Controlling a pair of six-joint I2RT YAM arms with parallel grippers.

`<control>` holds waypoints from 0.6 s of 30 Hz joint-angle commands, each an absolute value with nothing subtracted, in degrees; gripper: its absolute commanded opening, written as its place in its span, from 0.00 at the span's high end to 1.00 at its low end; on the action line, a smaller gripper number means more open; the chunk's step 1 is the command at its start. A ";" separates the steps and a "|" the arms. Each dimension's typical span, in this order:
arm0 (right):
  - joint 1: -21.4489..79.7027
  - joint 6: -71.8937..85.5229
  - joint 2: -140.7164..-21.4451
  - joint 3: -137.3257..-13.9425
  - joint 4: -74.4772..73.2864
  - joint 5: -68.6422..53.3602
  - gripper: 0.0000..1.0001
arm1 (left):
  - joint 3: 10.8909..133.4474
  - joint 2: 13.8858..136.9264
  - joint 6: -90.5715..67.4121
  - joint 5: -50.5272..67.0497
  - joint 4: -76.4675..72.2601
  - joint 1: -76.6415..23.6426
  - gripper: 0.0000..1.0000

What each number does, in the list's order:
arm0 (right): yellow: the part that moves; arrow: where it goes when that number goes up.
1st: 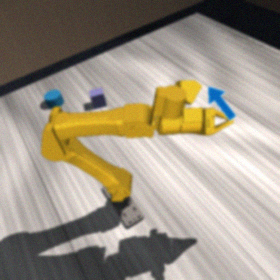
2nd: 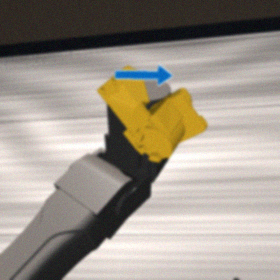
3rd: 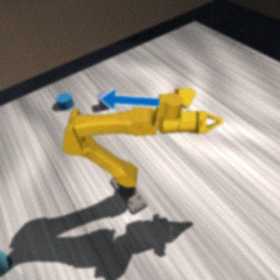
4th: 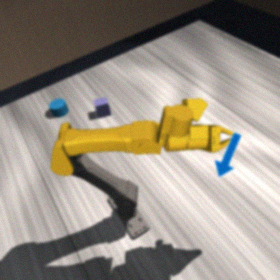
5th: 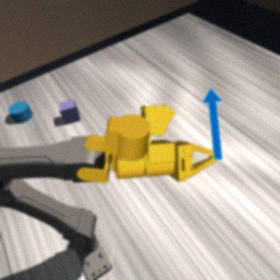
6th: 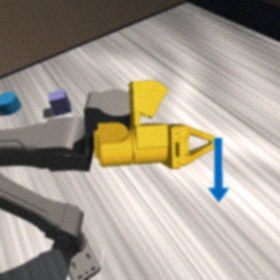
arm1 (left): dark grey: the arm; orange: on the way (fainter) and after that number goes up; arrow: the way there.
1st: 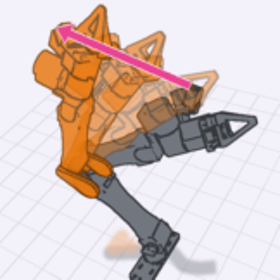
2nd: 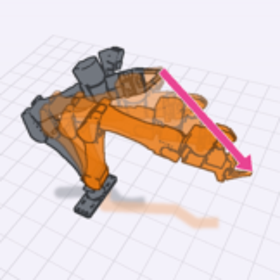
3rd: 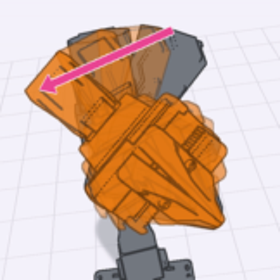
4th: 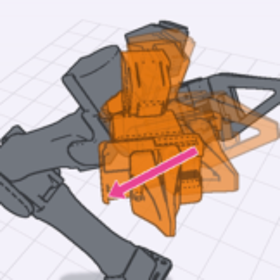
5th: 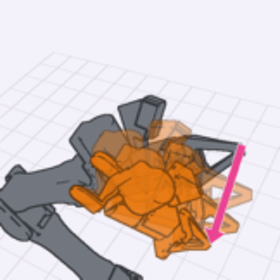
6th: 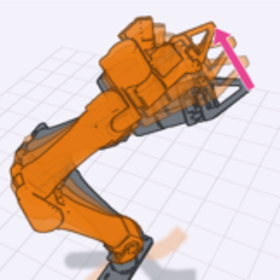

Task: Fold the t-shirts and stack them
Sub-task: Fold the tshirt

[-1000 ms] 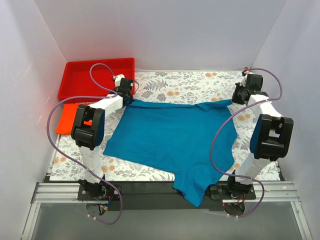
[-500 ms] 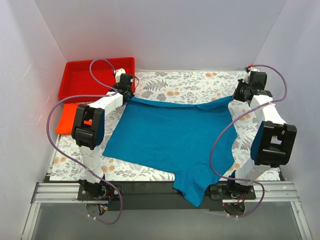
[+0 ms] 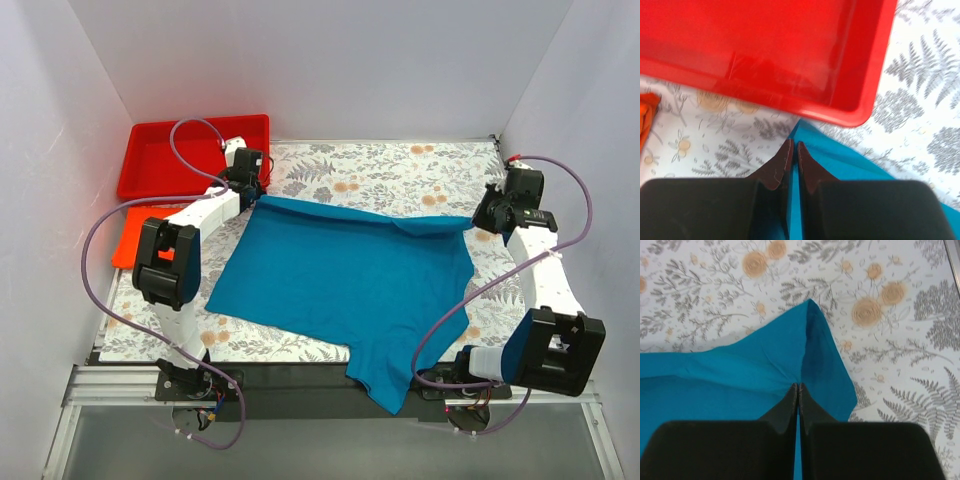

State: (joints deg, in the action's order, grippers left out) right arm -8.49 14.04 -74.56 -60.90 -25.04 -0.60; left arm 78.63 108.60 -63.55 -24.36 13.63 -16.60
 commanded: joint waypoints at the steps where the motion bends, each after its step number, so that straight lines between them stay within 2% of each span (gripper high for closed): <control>1: -8.53 15.47 -70.58 -58.80 -29.70 2.38 0.99 | 76.73 103.28 -64.51 -25.05 16.26 -16.26 1.00; 18: -8.53 16.17 -57.22 -52.56 -40.15 -2.02 0.99 | 73.83 100.37 -65.74 -24.70 19.42 -16.26 1.00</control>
State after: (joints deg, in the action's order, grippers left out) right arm -8.51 15.75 -59.27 -52.71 -37.04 -1.52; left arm 74.48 105.41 -65.60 -24.12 18.74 -16.60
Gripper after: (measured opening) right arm 0.020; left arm 0.026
